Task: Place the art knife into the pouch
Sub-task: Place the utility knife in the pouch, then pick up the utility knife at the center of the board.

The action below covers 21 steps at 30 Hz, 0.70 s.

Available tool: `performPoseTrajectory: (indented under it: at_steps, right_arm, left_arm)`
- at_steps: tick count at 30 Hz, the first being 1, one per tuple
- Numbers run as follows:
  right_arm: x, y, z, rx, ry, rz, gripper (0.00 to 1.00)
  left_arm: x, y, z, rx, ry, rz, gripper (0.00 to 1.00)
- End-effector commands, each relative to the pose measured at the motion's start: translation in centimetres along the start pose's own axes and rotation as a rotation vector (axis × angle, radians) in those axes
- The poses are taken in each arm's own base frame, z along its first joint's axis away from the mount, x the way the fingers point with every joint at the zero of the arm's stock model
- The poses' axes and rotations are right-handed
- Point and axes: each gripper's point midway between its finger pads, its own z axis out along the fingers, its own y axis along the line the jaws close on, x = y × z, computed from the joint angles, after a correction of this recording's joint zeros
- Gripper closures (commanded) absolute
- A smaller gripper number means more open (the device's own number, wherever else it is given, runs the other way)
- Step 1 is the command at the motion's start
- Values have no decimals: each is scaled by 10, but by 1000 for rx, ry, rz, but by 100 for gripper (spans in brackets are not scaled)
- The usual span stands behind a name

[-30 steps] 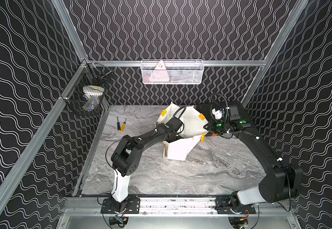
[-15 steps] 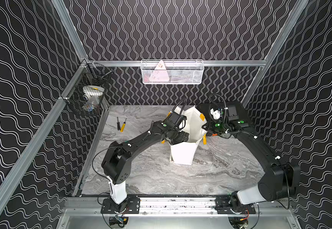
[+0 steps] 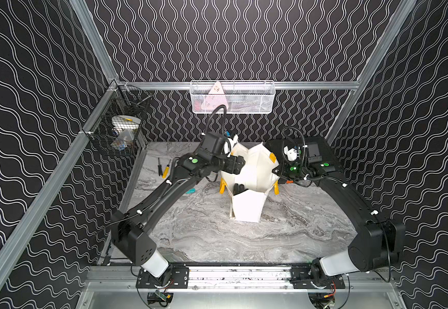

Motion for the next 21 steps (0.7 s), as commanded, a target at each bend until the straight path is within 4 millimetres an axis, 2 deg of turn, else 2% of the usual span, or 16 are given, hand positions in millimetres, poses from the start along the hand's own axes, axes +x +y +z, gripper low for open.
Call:
performPoseTrajectory:
  at_steps: [1,5,8,14,21]
  right_arm:
    - [-10,7,0,-28,-38,-28,100]
    - [-10,7,1,-30,-39,-29,100]
    - [-10,7,1,-30,-38,-27,100]
    - [-8,6,3,-30,-32,-26,100]
    - [-7,5,5,-27,-30,-25,100]
  left_arm:
    - [7,48,-17,-108,7,-65,15]
    - [29,116,-37,-251,-11,-203,15]
    - [60,158,-40,-334,5,-325,15]
    - [115,211,-22,-475,68,-496,15]
    - [177,256,-15,-616,94,-716,15]
